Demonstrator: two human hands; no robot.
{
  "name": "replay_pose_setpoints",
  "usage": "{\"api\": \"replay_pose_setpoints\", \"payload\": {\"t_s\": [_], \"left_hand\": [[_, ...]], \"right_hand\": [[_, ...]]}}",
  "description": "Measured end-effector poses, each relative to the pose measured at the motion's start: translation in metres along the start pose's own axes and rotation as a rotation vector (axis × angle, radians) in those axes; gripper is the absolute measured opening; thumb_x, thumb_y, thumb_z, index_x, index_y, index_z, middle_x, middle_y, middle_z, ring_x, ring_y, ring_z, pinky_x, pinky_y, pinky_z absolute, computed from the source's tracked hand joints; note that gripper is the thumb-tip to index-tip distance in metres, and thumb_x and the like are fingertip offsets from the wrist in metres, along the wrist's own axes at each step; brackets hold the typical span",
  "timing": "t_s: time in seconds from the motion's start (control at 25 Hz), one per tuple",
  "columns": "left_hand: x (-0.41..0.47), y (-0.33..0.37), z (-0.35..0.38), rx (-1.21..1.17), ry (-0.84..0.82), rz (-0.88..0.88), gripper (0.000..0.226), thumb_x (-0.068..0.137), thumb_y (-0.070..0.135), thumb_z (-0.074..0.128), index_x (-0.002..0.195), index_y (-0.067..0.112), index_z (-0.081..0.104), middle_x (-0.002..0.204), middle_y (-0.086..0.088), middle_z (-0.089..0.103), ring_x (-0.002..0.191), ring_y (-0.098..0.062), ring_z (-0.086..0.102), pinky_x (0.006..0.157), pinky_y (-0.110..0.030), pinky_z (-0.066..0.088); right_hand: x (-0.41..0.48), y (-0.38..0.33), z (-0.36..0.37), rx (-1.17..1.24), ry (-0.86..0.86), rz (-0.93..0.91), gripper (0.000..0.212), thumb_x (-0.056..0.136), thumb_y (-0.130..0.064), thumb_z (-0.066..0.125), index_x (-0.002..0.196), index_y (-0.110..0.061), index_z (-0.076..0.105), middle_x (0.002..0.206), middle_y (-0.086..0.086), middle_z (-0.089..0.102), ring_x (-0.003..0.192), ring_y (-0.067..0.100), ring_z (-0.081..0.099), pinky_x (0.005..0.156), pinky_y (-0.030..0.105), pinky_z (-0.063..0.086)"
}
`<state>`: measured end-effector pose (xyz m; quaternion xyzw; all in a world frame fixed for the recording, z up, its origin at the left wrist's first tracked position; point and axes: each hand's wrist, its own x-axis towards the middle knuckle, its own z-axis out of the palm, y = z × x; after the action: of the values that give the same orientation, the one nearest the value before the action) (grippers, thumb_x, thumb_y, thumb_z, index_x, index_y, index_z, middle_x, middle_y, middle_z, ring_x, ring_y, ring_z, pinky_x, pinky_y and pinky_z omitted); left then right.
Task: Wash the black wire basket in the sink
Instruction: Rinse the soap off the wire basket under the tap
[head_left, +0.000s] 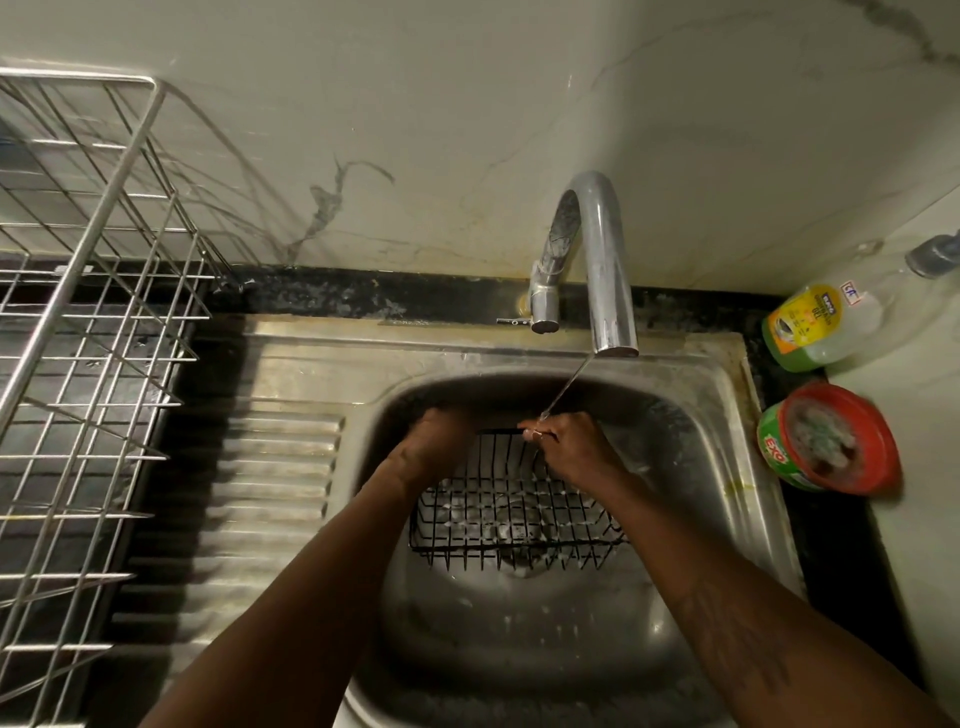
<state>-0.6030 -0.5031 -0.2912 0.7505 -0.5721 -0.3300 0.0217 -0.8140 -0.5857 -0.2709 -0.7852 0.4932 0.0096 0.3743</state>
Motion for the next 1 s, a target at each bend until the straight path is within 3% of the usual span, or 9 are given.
{"api": "replay_pose_setpoints", "payload": {"t_s": [0.2,0.36,0.52,0.6,0.72,0.84,1.0], "left_hand": [[0.0,0.017,-0.001,0.026,0.005,0.001,0.027,0.104,0.027,0.048,0.077,0.026,0.051,0.089,-0.005,0.057,0.068,-0.009,0.052,0.067,-0.027,0.044],[-0.001,0.019,-0.002,0.034,-0.005,0.004,0.018,0.102,0.026,0.051,0.091,0.021,0.063,0.093,-0.007,0.061,0.076,-0.015,0.058,0.069,-0.029,0.048],[-0.006,0.026,-0.002,0.045,0.001,0.03,0.018,0.102,0.019,0.051,0.103,0.013,0.068,0.091,-0.003,0.059,0.075,-0.013,0.058,0.067,-0.026,0.048],[-0.008,0.037,-0.002,0.006,0.008,0.085,0.019,0.101,0.014,0.05,0.105,0.011,0.069,0.094,-0.006,0.066,0.077,-0.014,0.061,0.068,-0.026,0.051],[-0.01,0.052,-0.003,-0.022,0.067,0.155,0.023,0.099,0.005,0.049,0.11,0.007,0.07,0.1,-0.009,0.07,0.088,-0.022,0.068,0.073,-0.026,0.05],[-0.012,0.046,-0.008,0.056,0.018,0.173,0.027,0.096,0.004,0.051,0.117,0.009,0.068,0.104,-0.014,0.069,0.091,-0.027,0.068,0.075,-0.028,0.052],[-0.01,0.028,-0.009,0.106,0.011,0.117,0.019,0.1,0.013,0.051,0.111,0.009,0.066,0.105,-0.01,0.061,0.082,-0.016,0.054,0.073,-0.026,0.049]], "right_hand": [[-0.007,0.006,0.001,-0.174,0.02,-0.002,0.033,0.104,-0.022,0.048,0.128,-0.034,0.066,0.123,-0.002,0.071,0.114,0.02,0.063,0.101,0.037,0.049],[-0.005,0.006,-0.003,-0.115,-0.028,-0.014,0.031,0.101,-0.014,0.053,0.122,-0.03,0.069,0.119,0.0,0.071,0.109,0.02,0.065,0.089,0.033,0.053],[-0.002,0.004,0.006,-0.065,-0.023,-0.054,0.031,0.099,-0.007,0.057,0.123,-0.022,0.071,0.124,0.005,0.07,0.115,0.02,0.064,0.095,0.028,0.049],[-0.002,-0.001,0.012,-0.036,-0.01,-0.054,0.031,0.1,-0.007,0.056,0.124,-0.02,0.071,0.124,0.006,0.07,0.112,0.019,0.064,0.094,0.028,0.05],[-0.001,-0.01,0.018,-0.006,-0.047,-0.07,0.034,0.099,-0.008,0.058,0.12,-0.03,0.071,0.114,0.003,0.071,0.103,0.018,0.066,0.09,0.037,0.057],[0.001,-0.009,0.009,-0.015,-0.079,-0.093,0.035,0.097,-0.009,0.063,0.121,-0.033,0.069,0.115,-0.003,0.071,0.101,0.011,0.066,0.088,0.035,0.058],[0.008,0.004,-0.007,0.014,0.004,0.006,0.033,0.097,-0.004,0.061,0.12,-0.026,0.072,0.119,0.002,0.073,0.096,0.011,0.068,0.085,0.033,0.06]]}}
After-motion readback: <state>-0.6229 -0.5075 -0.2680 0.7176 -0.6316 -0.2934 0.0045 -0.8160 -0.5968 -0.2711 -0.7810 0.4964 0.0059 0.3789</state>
